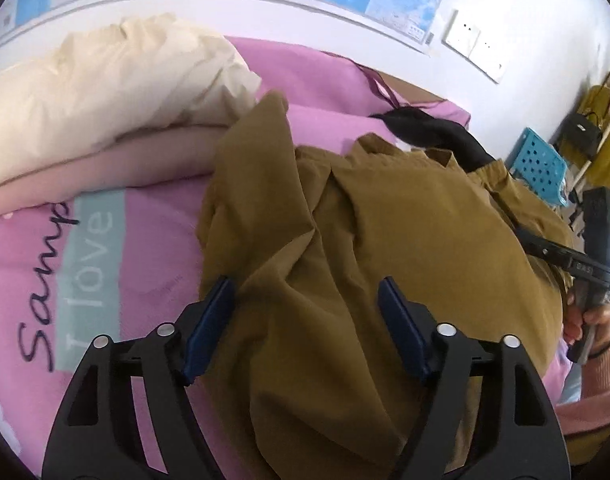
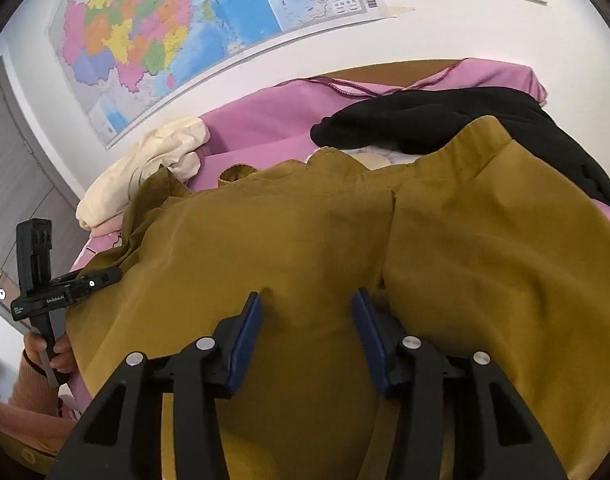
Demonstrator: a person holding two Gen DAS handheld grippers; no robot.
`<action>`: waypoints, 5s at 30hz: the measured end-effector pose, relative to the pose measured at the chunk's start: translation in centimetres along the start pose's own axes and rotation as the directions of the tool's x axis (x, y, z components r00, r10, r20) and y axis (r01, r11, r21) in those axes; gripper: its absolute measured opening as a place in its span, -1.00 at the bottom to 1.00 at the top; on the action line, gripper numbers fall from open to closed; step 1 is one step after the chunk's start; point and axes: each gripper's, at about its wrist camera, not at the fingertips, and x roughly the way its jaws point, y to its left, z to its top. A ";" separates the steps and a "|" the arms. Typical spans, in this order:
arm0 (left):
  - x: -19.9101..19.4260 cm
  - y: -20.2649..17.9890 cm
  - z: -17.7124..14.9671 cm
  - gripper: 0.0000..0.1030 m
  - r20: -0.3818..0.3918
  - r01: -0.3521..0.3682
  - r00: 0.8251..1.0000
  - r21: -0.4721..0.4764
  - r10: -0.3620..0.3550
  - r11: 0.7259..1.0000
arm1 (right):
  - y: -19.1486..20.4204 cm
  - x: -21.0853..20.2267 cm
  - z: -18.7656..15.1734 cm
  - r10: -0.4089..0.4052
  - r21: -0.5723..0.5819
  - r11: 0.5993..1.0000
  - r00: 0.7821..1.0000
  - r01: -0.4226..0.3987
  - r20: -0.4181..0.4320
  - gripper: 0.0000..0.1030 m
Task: Fold large clothes
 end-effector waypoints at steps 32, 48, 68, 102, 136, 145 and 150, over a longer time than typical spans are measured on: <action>-7.4 3.6 -4.4 0.48 0.036 0.179 0.984 -0.158 -0.175 0.971 | -4.4 -10.7 -7.3 0.227 0.299 0.923 0.970 -0.244 0.089 0.40; -1.4 -3.5 -8.3 0.58 -0.120 0.453 0.865 -0.233 -0.488 0.860 | -5.9 -7.8 -10.1 0.132 0.490 0.857 0.987 -0.158 0.087 0.67; -1.4 -3.2 -5.8 0.72 0.088 0.493 0.863 -0.365 -0.498 0.789 | -4.9 -5.4 -9.6 0.097 0.519 0.842 0.988 -0.148 0.124 0.76; 1.4 -6.7 -5.3 0.89 -0.052 0.299 0.946 -0.232 -0.319 0.926 | -3.7 0.1 -5.3 0.130 0.507 0.837 0.975 -0.205 0.180 0.72; -14.0 -4.5 11.7 -0.40 0.324 0.455 0.853 -0.075 -0.410 0.887 | 7.8 -12.4 12.4 0.360 -0.021 0.916 0.799 -0.400 0.481 -0.62; -22.0 4.8 19.6 -0.39 0.522 0.239 0.833 -0.042 -0.183 0.970 | 18.0 -4.0 25.5 0.554 -0.172 0.819 0.679 -0.547 0.482 -0.62; -23.5 13.1 21.6 -0.39 0.590 0.121 0.807 -0.133 -0.020 0.984 | 23.9 4.2 29.0 0.634 -0.202 0.764 0.655 -0.612 0.412 -0.62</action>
